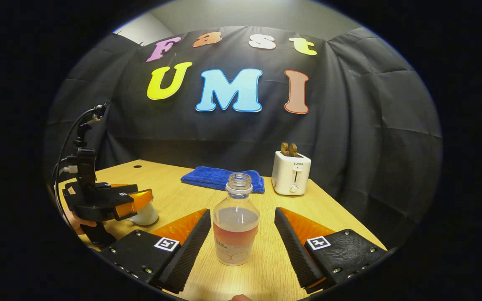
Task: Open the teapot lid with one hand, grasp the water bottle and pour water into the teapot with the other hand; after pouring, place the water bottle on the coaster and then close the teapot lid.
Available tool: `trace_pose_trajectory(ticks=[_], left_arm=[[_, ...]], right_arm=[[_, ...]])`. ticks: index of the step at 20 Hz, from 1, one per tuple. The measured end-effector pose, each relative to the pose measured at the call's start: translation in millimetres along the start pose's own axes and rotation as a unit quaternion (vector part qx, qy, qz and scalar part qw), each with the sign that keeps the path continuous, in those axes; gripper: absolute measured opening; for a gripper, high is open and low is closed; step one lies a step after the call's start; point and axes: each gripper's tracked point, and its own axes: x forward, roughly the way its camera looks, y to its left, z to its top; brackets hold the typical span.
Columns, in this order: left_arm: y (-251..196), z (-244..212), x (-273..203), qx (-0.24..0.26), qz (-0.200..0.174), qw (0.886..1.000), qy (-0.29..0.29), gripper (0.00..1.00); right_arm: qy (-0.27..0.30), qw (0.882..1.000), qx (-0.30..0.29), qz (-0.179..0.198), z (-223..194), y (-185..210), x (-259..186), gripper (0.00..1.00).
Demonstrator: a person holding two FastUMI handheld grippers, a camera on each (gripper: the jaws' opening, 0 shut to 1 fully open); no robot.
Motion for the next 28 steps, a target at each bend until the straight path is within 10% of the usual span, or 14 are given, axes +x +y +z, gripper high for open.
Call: trace_pose_trajectory(ticks=[11, 28], left_arm=[[3, 0, 8, 0.017, 0.008, 1.0, 0.0, 0.24], [4, 15, -4, 0.035, 0.004, 0.999, -0.017, 0.17]], right_arm=[[0.01, 1.0, -0.004, 0.005, -5, 5, 3, 0.95], [0.038, 0.999, 0.017, 0.002, -24, 5, 17, 0.95]])
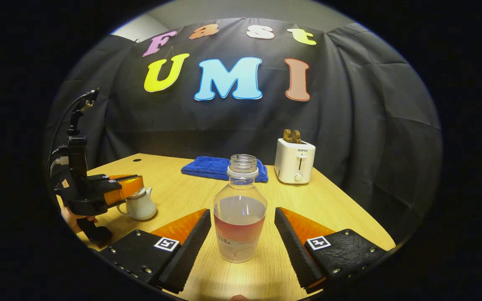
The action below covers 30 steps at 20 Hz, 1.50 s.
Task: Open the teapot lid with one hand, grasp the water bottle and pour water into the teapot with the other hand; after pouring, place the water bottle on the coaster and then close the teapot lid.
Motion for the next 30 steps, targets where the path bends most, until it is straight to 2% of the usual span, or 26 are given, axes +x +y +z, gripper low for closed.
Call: trace_pose_trajectory(ticks=[11, 12, 15, 16, 20, 24, 30], left_arm=[[7, 19, -7, 0.007, -0.002, 1.0, -0.015, 0.17], [7, 20, -9, 0.008, -0.002, 1.0, -0.015, 0.17], [6, 24, -13, 0.008, -0.006, 1.0, -0.015, 0.17], [7, 25, -15, 0.009, -0.006, 1.0, -0.015, 0.17], [10, 26, -19, 0.011, -0.008, 1.0, -0.013, 0.17], [12, 24, -21, 0.01, -0.011, 1.0, -0.01, 0.17], [18, 28, -24, 0.014, -0.019, 1.0, -0.011, 0.17]], right_arm=[[0.027, 0.999, 0.027, 0.012, -16, 9, 16, 0.94], [0.029, 0.999, 0.027, 0.011, -18, 10, 17, 0.89], [0.03, 0.999, 0.024, 0.003, -20, 7, 19, 0.88], [0.031, 0.999, 0.025, 0.003, -21, 7, 19, 0.79], [0.03, 0.999, 0.022, -0.002, -20, 8, 20, 0.78], [0.027, 1.0, -0.001, -0.009, -18, 11, 20, 0.75], [0.017, 0.994, -0.097, -0.037, -4, 13, 26, 0.71]])
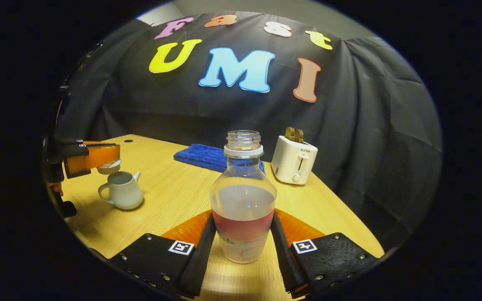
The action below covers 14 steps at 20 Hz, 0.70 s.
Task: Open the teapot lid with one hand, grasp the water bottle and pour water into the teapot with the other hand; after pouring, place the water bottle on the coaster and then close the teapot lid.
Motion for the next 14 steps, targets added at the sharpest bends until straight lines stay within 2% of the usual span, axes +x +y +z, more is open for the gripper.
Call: trace_pose_trajectory(ticks=[5, 10, 14], left_arm=[[13, 3, -2, -0.005, -0.003, 1.0, -0.005, 0.17], [34, -1, -9, -0.01, -0.001, 1.0, -0.001, 0.17], [50, -3, -14, -0.015, -0.002, 1.0, 0.002, 0.17]], right_arm=[[-0.017, 0.994, -0.108, -0.003, 22, 11, 8, 0.71], [-0.04, 0.978, -0.204, 0.002, 42, 31, 16, 0.71], [-0.051, 0.964, -0.258, 0.029, 48, 56, 25, 0.71]])
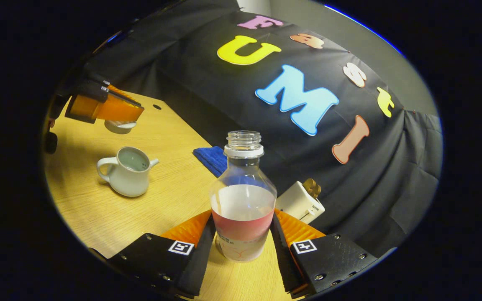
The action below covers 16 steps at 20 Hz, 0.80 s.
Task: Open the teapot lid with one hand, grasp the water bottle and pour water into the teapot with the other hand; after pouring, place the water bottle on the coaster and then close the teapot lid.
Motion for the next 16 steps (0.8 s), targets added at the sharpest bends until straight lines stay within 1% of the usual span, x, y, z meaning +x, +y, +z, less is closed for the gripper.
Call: trace_pose_trajectory(ticks=[2, 4, 6, 10, 13, 16], left_arm=[[9, 0, -2, -0.002, 0.0, 1.0, 0.0, 0.17], [17, -1, -3, -0.006, -0.002, 1.0, 0.001, 0.17], [21, -2, -3, -0.013, -0.006, 1.0, 0.001, 0.17], [34, -2, -5, -0.028, -0.011, 1.0, 0.003, 0.17], [42, 0, -8, -0.04, -0.014, 0.999, 0.004, 0.17], [52, 6, -10, -0.041, -0.008, 0.999, 0.0, 0.17]], right_arm=[[-0.015, 0.999, -0.038, 0.003, 13, 4, 5, 0.71], [-0.024, 0.997, -0.08, -0.003, 21, 7, 11, 0.71], [-0.032, 0.993, -0.116, -0.007, 26, 10, 16, 0.71], [-0.039, 0.984, -0.172, 0.001, 32, 19, 22, 0.71], [-0.042, 0.975, -0.218, 0.006, 33, 24, 27, 0.71], [-0.046, 0.964, -0.262, 0.014, 35, 29, 32, 0.71]])
